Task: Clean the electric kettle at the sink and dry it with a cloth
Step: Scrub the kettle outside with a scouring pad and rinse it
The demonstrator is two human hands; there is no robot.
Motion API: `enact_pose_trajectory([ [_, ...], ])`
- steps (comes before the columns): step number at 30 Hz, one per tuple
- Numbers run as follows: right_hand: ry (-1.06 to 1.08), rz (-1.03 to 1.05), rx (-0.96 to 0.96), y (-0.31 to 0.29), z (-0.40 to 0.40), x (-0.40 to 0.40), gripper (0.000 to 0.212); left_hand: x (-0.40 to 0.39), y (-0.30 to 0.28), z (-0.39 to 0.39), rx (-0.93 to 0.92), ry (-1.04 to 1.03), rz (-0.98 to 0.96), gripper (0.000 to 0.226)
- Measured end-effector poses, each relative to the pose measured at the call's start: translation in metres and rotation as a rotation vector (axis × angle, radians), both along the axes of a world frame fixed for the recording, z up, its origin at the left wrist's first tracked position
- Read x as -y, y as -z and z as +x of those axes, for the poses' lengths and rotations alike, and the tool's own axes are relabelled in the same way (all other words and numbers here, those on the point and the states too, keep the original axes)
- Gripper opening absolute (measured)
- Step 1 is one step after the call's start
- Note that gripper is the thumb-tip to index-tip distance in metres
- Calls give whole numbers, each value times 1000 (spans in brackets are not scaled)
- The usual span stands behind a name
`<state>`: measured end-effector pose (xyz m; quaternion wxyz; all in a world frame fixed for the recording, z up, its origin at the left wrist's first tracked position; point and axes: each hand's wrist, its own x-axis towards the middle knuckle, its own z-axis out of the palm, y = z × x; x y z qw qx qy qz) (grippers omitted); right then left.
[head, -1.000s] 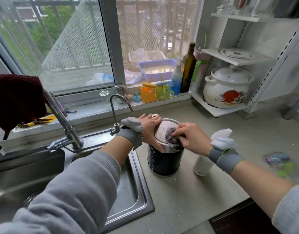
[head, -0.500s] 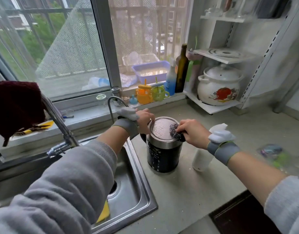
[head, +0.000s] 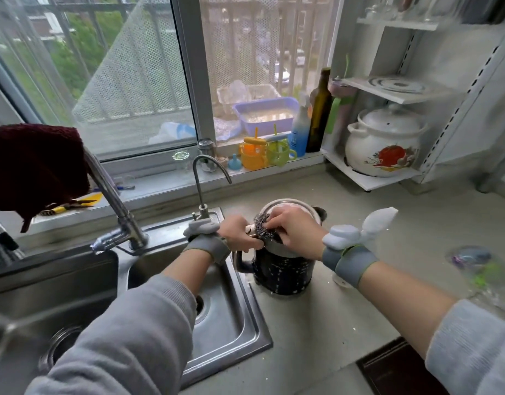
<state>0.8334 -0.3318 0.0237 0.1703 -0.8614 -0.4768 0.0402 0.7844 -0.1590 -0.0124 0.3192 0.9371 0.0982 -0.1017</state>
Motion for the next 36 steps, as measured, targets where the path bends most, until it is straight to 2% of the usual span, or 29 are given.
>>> enact_pose_trajectory([
  [1,0,5,3,-1,4,-2,29,1,0,-1,-8,-18,-18,27],
  [4,184,-18,20,-2,27,2,35,4,4,-4,-20,-68,-44,23],
  [5,171,-13,27,-3,24,5,36,4,4,-6,-26,-83,-65,22],
  [8,-52,18,-2,0,4,19,34,1,2,-12,-35,-103,-174,21],
  [9,-43,11,-2,-1,7,26,34,0,4,-15,-25,-110,-217,22],
  [12,178,-28,36,-2,34,36,35,3,18,-28,90,-171,-371,34],
  [14,160,0,17,-1,30,30,35,12,31,-38,195,-280,-454,48],
  [17,20,99,-34,-2,15,18,34,30,30,-45,328,-419,-563,36],
  [21,112,299,-41,-13,28,11,32,26,6,-43,505,-664,-562,50],
  [26,39,470,-143,-2,3,-29,29,-13,-6,-87,520,-1029,-453,52],
  [30,-2,511,-285,17,-34,-68,33,-35,2,-132,473,-1272,-540,52],
  [36,-179,447,-345,30,-100,-130,36,-79,16,-195,446,-1409,-679,47],
])
